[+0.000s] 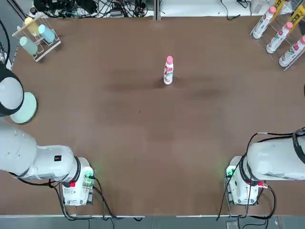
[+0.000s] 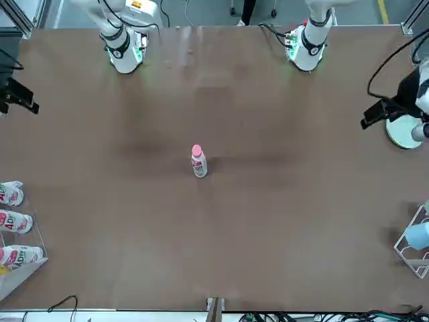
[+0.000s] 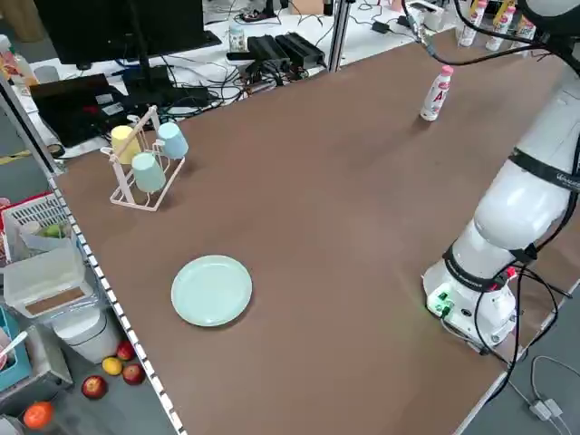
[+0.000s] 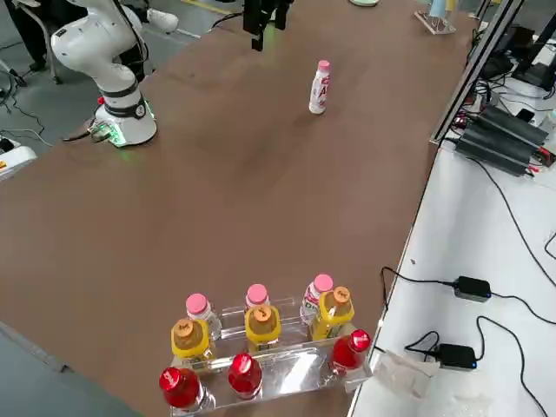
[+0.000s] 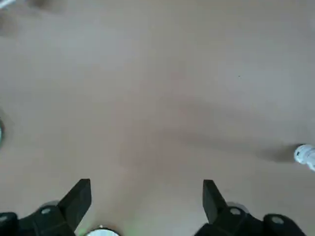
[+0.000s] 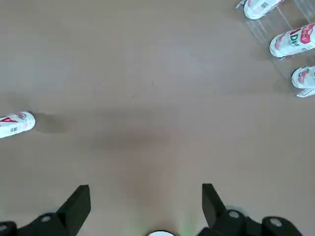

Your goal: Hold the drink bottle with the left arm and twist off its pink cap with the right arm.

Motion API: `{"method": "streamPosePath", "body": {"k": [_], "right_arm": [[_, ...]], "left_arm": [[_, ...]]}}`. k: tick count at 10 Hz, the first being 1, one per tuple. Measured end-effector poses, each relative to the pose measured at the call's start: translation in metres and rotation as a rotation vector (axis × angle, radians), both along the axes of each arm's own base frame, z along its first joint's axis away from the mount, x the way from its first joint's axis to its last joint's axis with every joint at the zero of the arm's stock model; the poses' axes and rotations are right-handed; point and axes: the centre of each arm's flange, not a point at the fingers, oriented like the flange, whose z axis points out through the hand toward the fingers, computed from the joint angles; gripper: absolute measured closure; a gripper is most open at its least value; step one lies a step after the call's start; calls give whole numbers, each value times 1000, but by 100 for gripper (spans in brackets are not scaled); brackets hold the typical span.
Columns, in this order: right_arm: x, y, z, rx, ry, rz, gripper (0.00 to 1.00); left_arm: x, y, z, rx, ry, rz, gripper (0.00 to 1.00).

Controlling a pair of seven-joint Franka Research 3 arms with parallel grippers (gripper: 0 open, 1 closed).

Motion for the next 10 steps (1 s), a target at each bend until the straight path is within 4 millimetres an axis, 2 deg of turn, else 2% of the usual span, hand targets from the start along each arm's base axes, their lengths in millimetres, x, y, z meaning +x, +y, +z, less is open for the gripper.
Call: {"method": "streamPosePath", "body": {"k": [2,4,6,8,10], "right_arm": [[3,12,-6,1,12,23,0],[8,22,-14,3,27,41,0],[15,28,-26,5,45,54,0],[18,28,-29,4,49,53,0],[18,22,-29,-25,45,39,0]], "left_arm": [[-1,-21,-7,-40,59,233,0],[4,-46,-29,-90,160,416,0],[10,-57,-62,-140,268,507,0],[10,-69,-92,-222,340,534,0],[5,-97,-140,-329,414,601,0]]}}
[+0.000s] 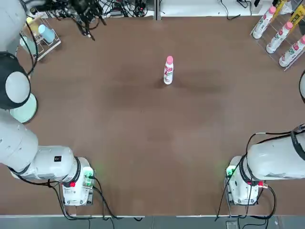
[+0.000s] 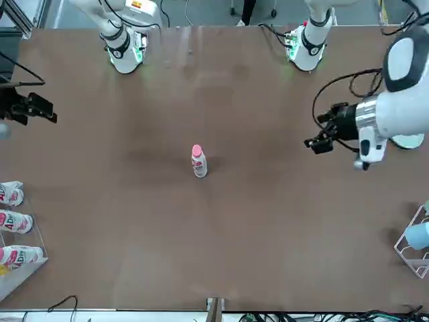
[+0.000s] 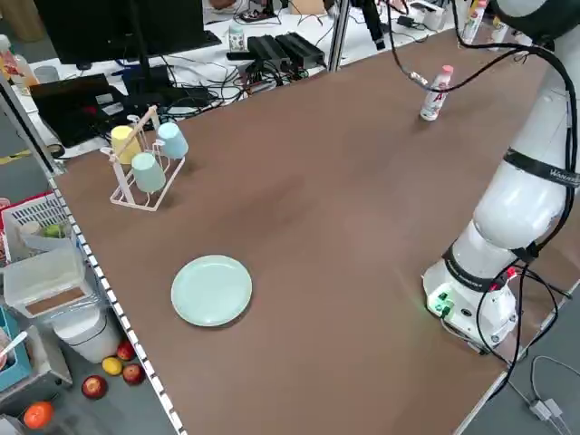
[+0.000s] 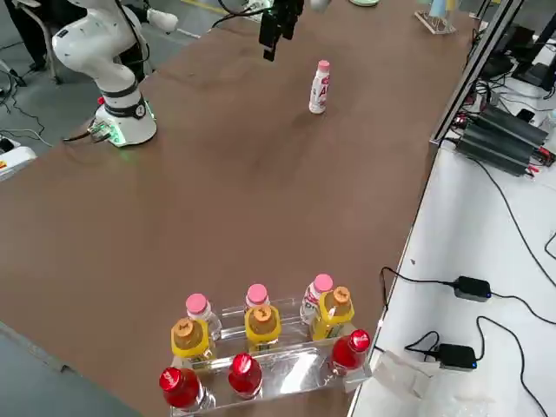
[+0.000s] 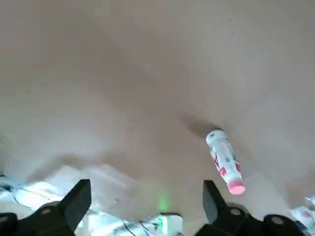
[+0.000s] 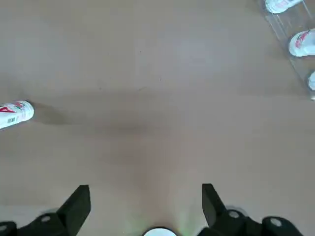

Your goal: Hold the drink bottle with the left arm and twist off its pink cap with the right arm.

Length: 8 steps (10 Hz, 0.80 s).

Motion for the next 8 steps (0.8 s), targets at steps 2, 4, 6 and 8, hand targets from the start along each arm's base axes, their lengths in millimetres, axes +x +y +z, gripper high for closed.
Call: {"method": "streamPosePath", "body": {"k": [2,4,6,8], "right_arm": [[2,-12,3,-30,-19,-26,0],[2,-20,6,-32,-27,-46,0],[2,-23,7,-32,-29,-52,0],[2,-23,7,-32,-29,-55,0]], "left_arm": [[-4,-30,-50,-83,48,91,0],[-10,-69,-91,-127,64,186,0],[-6,-102,-126,-153,54,305,0],[-6,-137,-170,-124,19,399,0]]}}
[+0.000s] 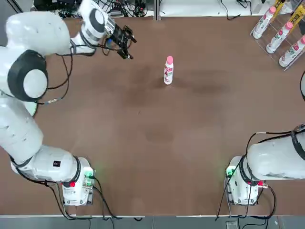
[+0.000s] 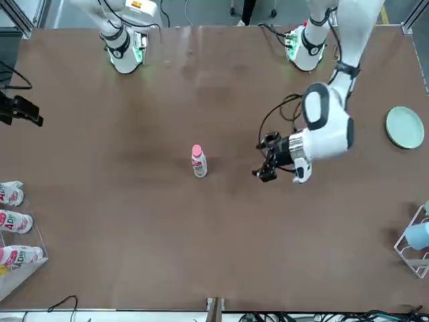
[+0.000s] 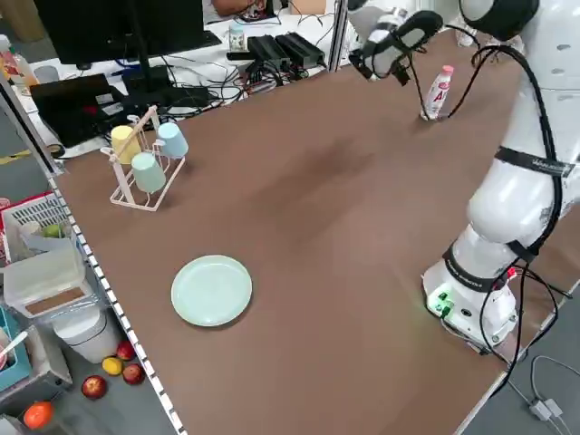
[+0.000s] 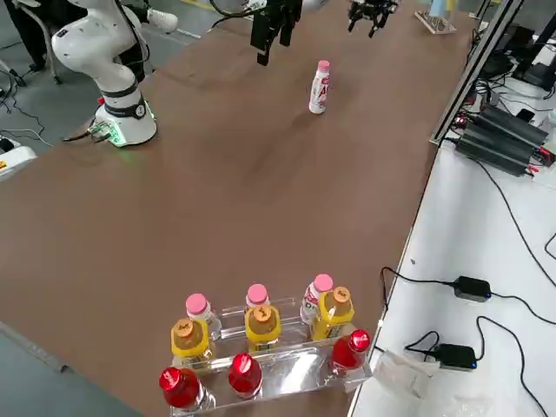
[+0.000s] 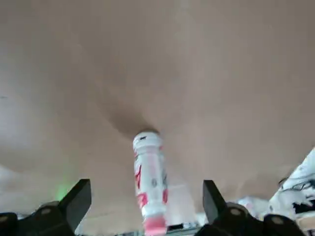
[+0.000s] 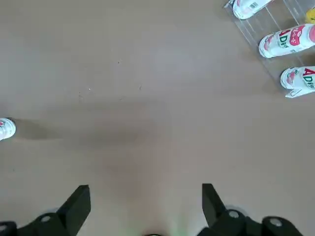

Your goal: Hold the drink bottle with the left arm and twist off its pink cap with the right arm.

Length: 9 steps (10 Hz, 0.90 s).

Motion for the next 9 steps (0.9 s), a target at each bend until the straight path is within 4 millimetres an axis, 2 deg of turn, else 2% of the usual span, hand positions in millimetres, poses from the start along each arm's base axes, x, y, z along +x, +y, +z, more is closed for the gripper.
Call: {"method": "streamPosePath", "body": {"k": [1,3,4,7,9], "right_arm": [[0,0,-1,0,3,1,0],[3,2,-11,2,25,4,0],[5,2,-17,3,35,3,0],[8,2,-23,4,45,4,0],[8,1,-24,4,48,2,0]], "left_arm": [[-2,-6,-15,8,8,13,0],[0,-7,-19,-1,-2,64,0],[-7,-18,-23,-9,-7,95,0],[-45,-75,-40,5,-35,127,0],[-50,-81,-49,2,-30,166,0]]}}
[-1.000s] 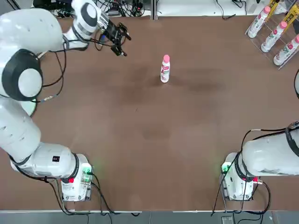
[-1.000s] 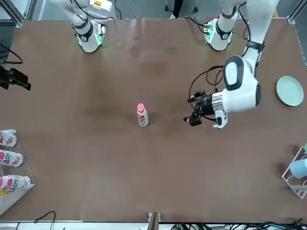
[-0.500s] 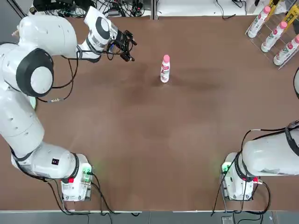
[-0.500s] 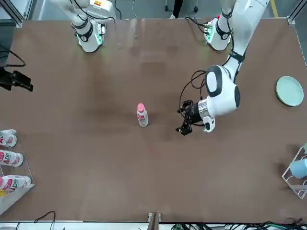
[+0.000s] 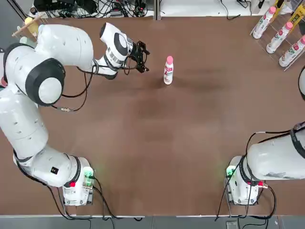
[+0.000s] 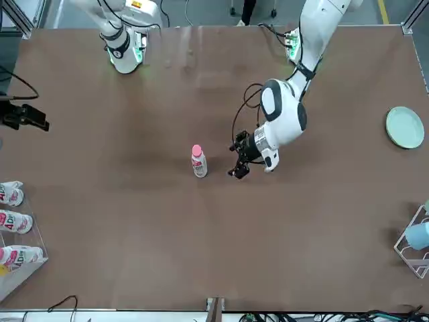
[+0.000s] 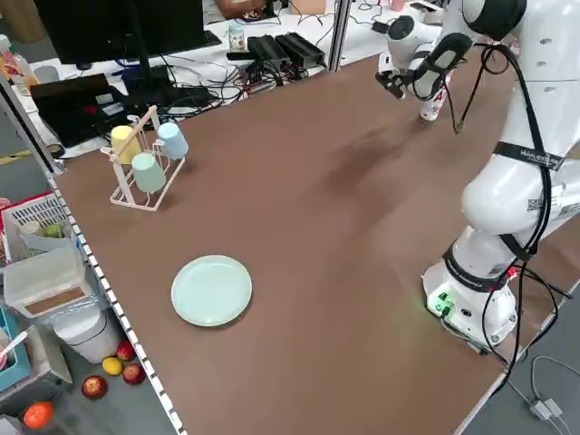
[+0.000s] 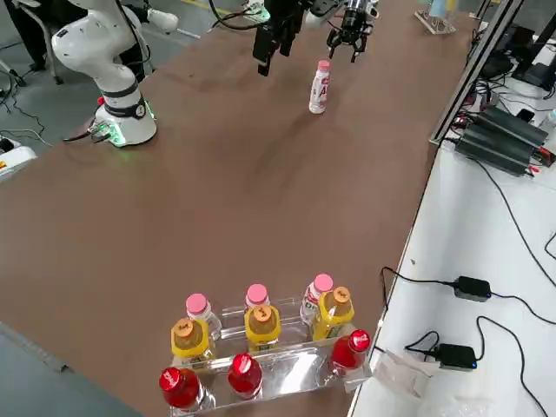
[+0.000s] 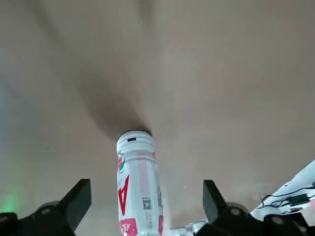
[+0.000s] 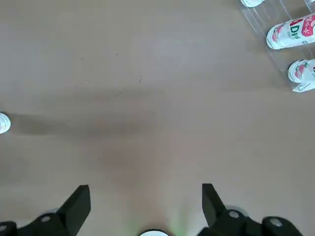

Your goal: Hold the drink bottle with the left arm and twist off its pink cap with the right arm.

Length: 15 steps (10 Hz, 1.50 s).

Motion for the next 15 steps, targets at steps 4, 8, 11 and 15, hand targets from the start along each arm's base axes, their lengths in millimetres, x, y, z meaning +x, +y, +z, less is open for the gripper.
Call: {"method": "streamPosePath", "body": {"k": [4,8,11,15], "right_arm": [[3,0,-9,2,19,0,0],[5,0,-15,3,32,1,0],[7,0,-17,3,37,1,0],[7,3,-17,3,37,7,0]], "left_arm": [[-31,-39,-46,76,-36,35,0],[-38,-56,-46,68,-49,46,0],[-32,-64,-46,51,-54,47,0],[-35,-75,-56,33,-36,37,0]]}}
